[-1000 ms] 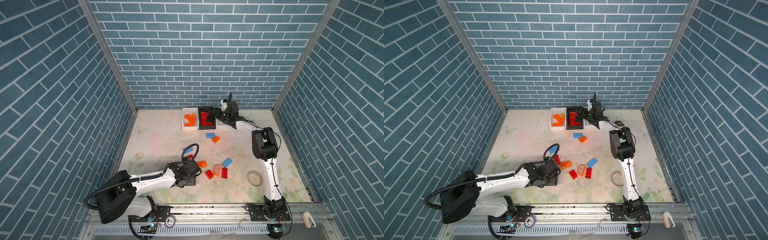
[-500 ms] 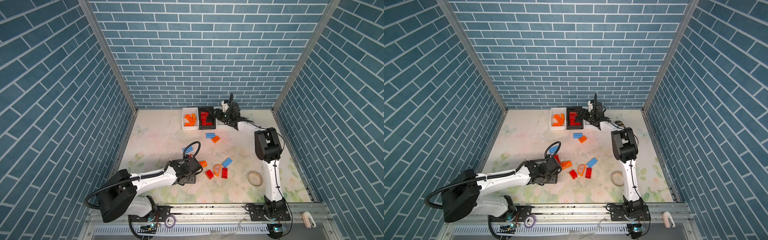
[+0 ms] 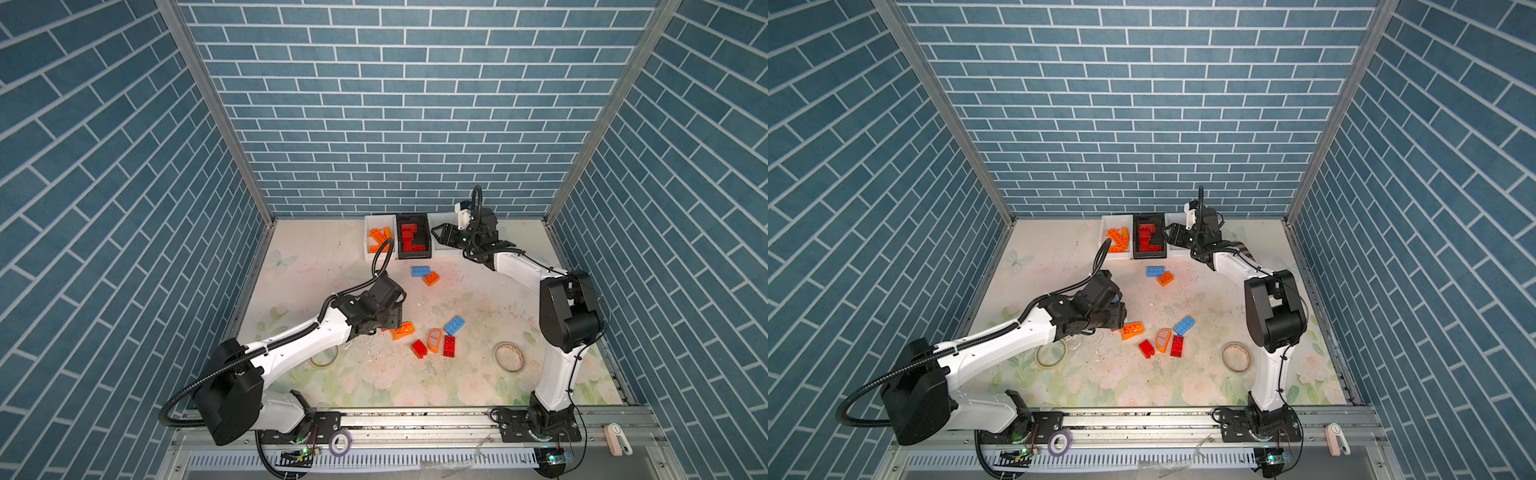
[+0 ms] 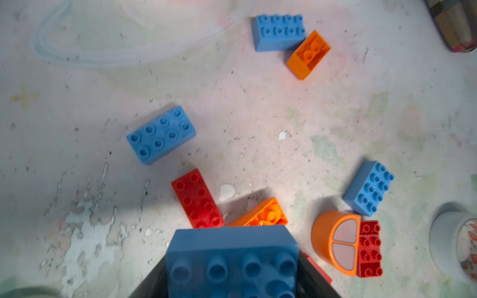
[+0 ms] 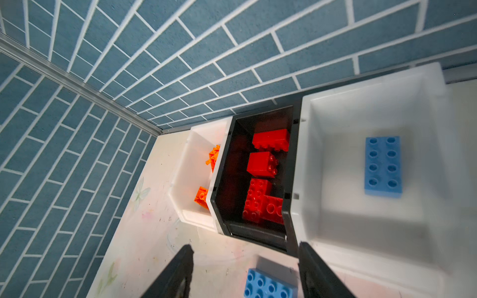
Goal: Sort the legos into containers by color
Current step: Pick up the lego from the middle-left of the table, then place the lego in the container.
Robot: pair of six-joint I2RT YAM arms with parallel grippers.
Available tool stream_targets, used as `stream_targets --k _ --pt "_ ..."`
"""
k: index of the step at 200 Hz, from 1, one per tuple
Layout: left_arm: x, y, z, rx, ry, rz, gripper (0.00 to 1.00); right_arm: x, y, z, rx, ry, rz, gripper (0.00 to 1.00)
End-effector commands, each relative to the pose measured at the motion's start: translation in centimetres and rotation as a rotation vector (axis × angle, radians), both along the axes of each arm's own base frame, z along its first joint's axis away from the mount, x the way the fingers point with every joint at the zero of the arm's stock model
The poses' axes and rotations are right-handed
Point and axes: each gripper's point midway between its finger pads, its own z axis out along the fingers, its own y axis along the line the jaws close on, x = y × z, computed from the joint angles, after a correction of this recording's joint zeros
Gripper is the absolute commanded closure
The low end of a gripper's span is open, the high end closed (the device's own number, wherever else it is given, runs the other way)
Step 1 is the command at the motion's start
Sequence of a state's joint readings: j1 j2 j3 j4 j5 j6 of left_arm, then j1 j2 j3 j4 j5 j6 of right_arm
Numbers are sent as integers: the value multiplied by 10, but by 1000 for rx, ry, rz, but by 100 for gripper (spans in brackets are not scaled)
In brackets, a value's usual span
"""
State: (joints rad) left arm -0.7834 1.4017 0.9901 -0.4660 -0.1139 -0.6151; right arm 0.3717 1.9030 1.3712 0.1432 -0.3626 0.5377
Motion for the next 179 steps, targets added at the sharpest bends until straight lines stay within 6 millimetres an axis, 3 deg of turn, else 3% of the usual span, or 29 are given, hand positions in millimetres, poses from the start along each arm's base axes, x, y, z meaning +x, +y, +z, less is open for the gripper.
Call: stream_targets --k 1,28,110,142,179 --pt "23 -16 21 -18 -69 -61 45 -18 -14 -4 -62 -2 -7 35" --pt "46 -35 39 -43 -123 -99 45 -43 -26 -14 -81 50 -30 35" --pt "118 -79 66 -110 -260 -177 45 -125 -64 -32 -217 139 -30 34" --pt "145 -98 72 -132 -299 -213 45 -160 -66 -46 -229 212 -31 34" --pt "176 -121 72 -149 -344 -257 45 -204 -58 -75 -287 303 8 34"
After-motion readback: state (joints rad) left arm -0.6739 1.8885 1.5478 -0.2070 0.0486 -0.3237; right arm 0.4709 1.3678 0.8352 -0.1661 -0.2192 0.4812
